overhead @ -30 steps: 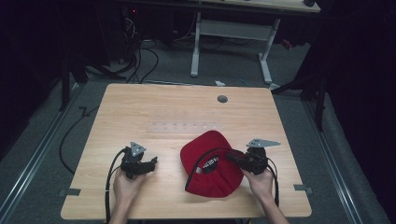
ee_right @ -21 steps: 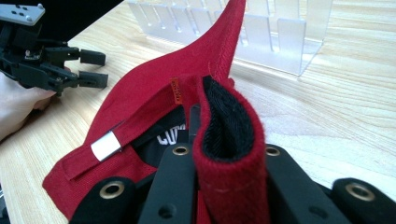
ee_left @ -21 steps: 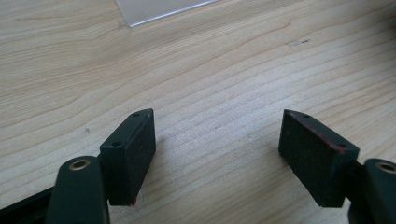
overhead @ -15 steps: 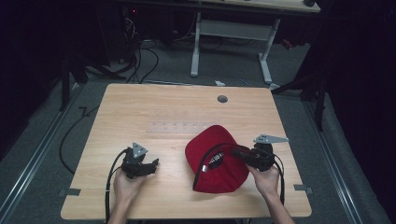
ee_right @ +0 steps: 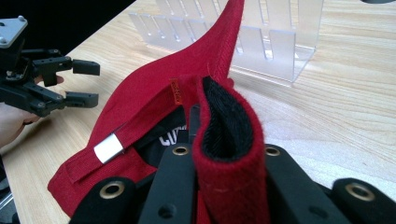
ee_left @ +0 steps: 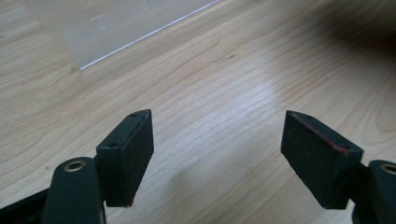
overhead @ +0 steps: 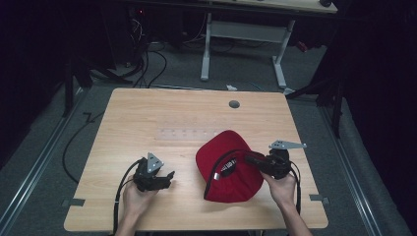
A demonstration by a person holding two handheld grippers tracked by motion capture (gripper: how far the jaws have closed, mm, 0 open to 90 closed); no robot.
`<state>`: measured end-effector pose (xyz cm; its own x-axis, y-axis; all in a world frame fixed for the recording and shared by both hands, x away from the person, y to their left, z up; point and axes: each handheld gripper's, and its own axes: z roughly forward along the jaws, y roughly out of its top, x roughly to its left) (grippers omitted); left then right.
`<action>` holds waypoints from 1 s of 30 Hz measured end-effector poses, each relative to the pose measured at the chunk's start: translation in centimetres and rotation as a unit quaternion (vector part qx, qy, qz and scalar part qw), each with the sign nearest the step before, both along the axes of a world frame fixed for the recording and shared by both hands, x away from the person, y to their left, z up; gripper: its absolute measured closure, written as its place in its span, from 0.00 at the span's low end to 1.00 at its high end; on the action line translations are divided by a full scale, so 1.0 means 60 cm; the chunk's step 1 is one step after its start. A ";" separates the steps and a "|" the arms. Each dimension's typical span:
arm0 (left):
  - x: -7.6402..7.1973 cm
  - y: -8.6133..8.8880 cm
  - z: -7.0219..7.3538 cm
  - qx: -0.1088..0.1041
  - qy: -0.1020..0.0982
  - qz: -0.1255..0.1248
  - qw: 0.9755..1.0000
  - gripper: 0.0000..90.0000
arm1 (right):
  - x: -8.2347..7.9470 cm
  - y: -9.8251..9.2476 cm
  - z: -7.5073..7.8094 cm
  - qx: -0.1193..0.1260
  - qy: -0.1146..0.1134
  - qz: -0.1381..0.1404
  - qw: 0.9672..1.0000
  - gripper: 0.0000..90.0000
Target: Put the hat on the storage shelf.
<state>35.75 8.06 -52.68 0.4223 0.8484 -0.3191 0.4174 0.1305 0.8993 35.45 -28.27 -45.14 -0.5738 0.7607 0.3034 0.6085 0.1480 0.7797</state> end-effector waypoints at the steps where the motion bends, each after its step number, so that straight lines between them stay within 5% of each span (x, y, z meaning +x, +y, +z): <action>1: -0.003 -0.003 0.003 -0.001 -0.004 -0.003 1.000 0.28 | 0.000 0.001 0.001 0.001 0.001 0.000 1.000 0.93; 17: -0.027 -0.042 0.034 0.001 -0.051 -0.049 0.998 0.27 | 0.006 0.015 0.015 0.005 -0.005 0.009 1.000 0.93; 30: -0.036 -0.063 0.033 0.008 -0.056 -0.070 0.996 0.27 | 0.012 0.026 0.015 0.014 0.003 0.021 1.000 0.93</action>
<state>33.62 4.25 -50.69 0.5687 0.7838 -0.2497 0.3276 0.0626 0.9427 36.15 -26.71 -44.23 -0.6032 0.7273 0.3274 0.6064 0.1515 0.7806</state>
